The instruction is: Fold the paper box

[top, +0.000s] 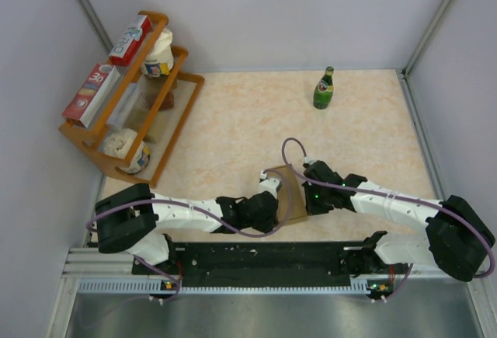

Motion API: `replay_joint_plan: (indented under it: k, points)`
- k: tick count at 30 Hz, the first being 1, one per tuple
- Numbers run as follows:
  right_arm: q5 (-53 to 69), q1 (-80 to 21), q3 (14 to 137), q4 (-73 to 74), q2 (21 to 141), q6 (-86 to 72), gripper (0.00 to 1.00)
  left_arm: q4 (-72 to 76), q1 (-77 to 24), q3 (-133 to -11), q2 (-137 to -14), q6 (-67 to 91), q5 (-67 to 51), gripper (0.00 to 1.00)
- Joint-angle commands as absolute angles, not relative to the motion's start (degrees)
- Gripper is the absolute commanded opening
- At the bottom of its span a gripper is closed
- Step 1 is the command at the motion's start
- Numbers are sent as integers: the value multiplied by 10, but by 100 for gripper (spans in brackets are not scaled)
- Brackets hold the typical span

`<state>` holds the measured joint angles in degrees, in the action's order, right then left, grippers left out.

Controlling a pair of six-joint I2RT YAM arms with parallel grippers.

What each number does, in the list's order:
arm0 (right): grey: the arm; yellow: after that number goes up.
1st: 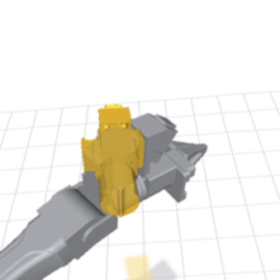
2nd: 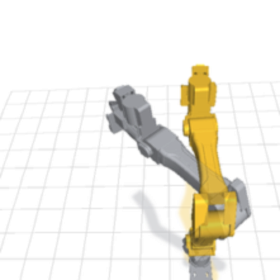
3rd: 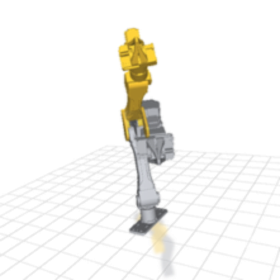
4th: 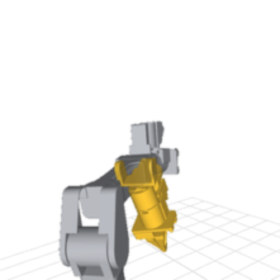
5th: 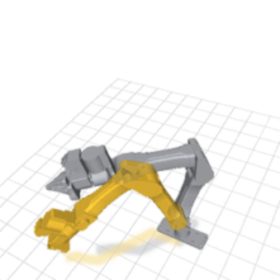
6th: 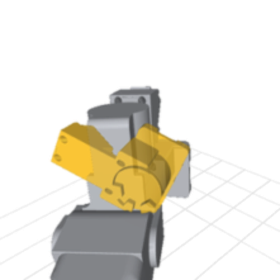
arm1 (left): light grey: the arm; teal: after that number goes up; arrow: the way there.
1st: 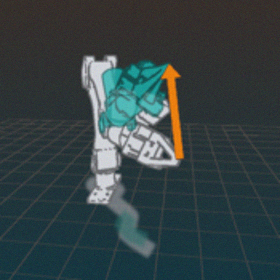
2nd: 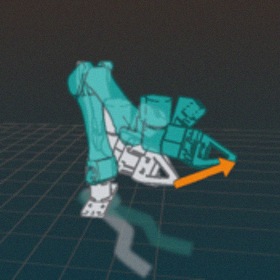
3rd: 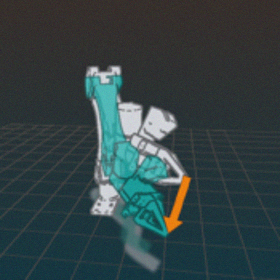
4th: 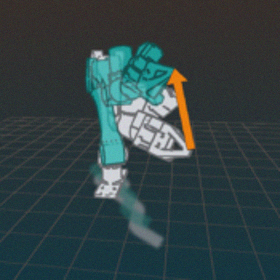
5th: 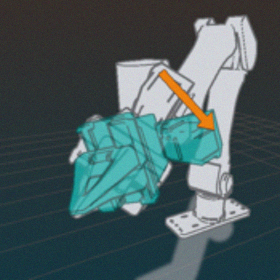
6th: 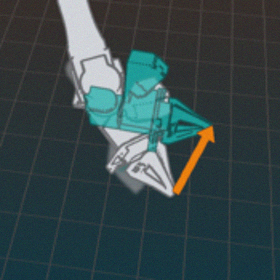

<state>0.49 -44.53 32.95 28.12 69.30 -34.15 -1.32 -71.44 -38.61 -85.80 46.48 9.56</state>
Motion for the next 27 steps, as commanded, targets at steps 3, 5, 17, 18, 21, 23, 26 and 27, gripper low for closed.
replay_joint_plan:
  k: [3,5,17,18,21,23,26,27]
  points:
    - [55,-474,326,220,700,-385,8,47,-723,-412,-863,507,81,0]
    - [68,-475,323,206,704,-391,8,56,-723,-413,-866,513,76,0]
    - [44,-473,320,212,684,-396,9,25,-723,-408,-855,516,99,0]
    - [37,-470,321,218,680,-392,9,5,-722,-406,-846,513,111,0]
    - [2,-455,330,244,673,-375,10,-51,-722,-398,-816,508,148,0]
    - [-29,-439,342,268,671,-365,12,-82,-722,-393,-797,503,168,0]
    - [-54,-405,359,282,671,-344,15,-130,-721,-390,-775,499,195,0]
    - [-61,-397,366,284,672,-334,16,-141,-721,-389,-768,498,201,0]
